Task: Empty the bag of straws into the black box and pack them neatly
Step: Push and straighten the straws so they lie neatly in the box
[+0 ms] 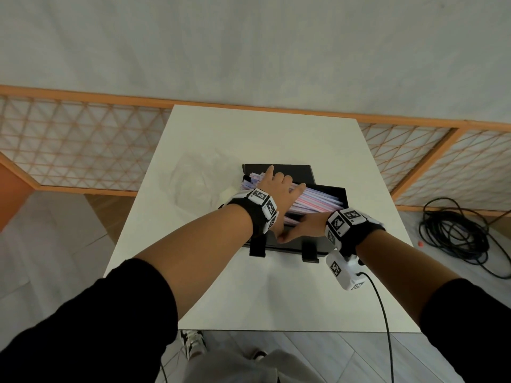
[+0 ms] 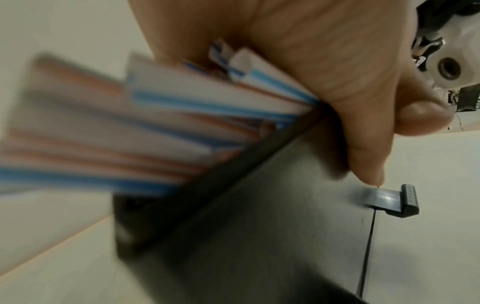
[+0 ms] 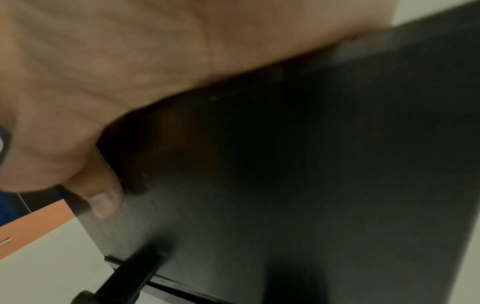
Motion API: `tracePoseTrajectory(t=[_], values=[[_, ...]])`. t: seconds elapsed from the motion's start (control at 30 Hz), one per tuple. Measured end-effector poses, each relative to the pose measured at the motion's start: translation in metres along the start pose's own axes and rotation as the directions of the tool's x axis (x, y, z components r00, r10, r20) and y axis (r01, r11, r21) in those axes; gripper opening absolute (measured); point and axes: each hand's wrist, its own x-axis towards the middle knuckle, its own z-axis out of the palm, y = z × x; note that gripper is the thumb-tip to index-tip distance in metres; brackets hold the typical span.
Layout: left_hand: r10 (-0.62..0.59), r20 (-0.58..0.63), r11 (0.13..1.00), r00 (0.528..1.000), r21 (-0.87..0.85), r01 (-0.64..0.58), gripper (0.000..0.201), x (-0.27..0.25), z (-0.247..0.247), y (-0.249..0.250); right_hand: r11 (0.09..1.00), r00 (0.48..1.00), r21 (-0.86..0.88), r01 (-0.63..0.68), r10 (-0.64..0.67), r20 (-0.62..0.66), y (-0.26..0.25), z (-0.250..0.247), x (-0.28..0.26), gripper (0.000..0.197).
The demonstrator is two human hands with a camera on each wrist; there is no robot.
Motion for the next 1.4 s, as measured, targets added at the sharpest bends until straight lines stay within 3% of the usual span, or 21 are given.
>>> tracePoseTrajectory(t=[0.17, 0.33, 0.47, 0.6, 0.7, 0.87, 1.07, 1.17, 1.4], values=[[0.01, -0.019, 1.0, 1.0, -0.009, -0.01, 0.131, -0.004, 0.004, 0.001, 1.0, 0.997, -0.021, -0.016, 0.014, -0.077, 0.0, 0.006, 0.002, 0.099], [0.011, -0.039, 0.999, 0.999, -0.03, -0.012, 0.132, -0.009, 0.008, 0.002, 0.99, 0.998, -0.127, -0.064, 0.062, -0.025, -0.001, 0.008, 0.0, 0.105], [0.012, -0.031, 0.999, 0.999, -0.032, -0.013, 0.133, -0.01, 0.008, 0.003, 0.989, 0.998, -0.133, -0.07, 0.071, -0.001, -0.001, 0.004, -0.01, 0.093], [0.018, -0.047, 0.999, 0.999, -0.033, -0.02, 0.135, -0.011, 0.01, 0.003, 0.988, 0.996, -0.129, -0.083, 0.087, 0.029, 0.003, 0.004, -0.016, 0.098], [0.037, -0.038, 0.999, 0.999, -0.027, -0.038, 0.133, -0.013, 0.009, 0.003, 0.962, 0.994, -0.256, -0.094, 0.106, 0.03, 0.0, 0.004, -0.017, 0.098], [0.051, -0.038, 0.998, 0.998, -0.03, -0.053, 0.135, -0.015, 0.008, 0.001, 0.938, 0.999, -0.342, -0.05, 0.045, -0.023, -0.003, 0.011, -0.019, 0.09], [0.053, -0.042, 0.994, 0.998, -0.098, -0.057, 0.139, -0.021, 0.009, -0.008, 0.949, 0.975, -0.307, 0.072, -0.131, -0.177, -0.001, 0.021, -0.025, 0.06], [0.052, -0.017, 0.987, 0.999, -0.15, -0.054, 0.139, -0.022, 0.007, -0.015, 0.966, 0.955, -0.231, 0.113, -0.17, -0.244, 0.003, 0.019, -0.031, 0.067], [0.085, 0.03, 0.971, 0.996, -0.226, -0.076, 0.137, -0.019, 0.002, -0.021, 0.919, 0.965, -0.386, 0.085, -0.172, -0.196, 0.006, -0.002, -0.041, 0.072]])
